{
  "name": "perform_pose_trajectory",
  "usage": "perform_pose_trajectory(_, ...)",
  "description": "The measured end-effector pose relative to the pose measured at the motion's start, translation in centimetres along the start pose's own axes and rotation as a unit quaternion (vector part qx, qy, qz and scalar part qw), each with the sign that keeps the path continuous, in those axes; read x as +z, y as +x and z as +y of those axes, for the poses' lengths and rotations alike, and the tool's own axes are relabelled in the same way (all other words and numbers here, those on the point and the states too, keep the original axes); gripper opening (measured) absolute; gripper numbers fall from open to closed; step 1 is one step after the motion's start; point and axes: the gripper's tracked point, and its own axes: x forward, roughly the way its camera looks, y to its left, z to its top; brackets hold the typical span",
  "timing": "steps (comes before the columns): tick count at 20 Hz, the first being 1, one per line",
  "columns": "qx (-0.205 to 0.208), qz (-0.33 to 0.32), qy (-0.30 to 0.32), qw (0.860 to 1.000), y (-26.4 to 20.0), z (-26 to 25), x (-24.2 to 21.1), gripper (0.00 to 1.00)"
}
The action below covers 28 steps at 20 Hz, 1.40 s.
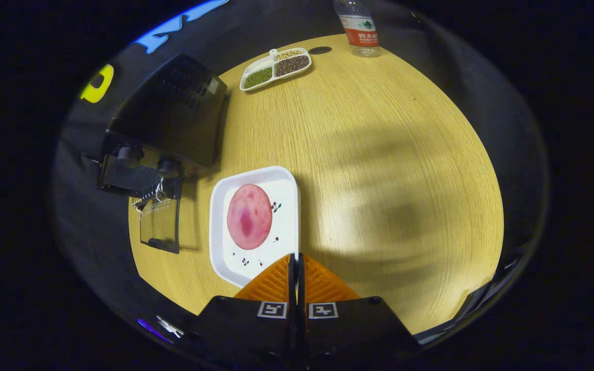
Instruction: Open the toaster oven, put the food inside, and close the toaster oven door.
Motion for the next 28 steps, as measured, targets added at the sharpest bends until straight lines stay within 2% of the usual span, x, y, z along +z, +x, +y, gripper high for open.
perform_pose_trajectory(6, 0.027, -0.049, 0.055, 0.997, -3.3, 2.1, -2.3, 0.02)
perform_pose_trajectory(12, 0.049, -0.095, 0.079, 0.991, -6.5, 6.5, -6.2, 0.02)
perform_pose_trajectory(18, 0.120, -0.129, 0.140, 0.974, -8.8, 13.3, -10.0, 0.01)
perform_pose_trajectory(22, 0.138, -0.127, 0.144, 0.972, -8.9, 17.6, -11.7, 0.02)
perform_pose_trajectory(28, 0.165, -0.139, 0.132, 0.968, -8.3, 23.9, -10.1, 0.01)
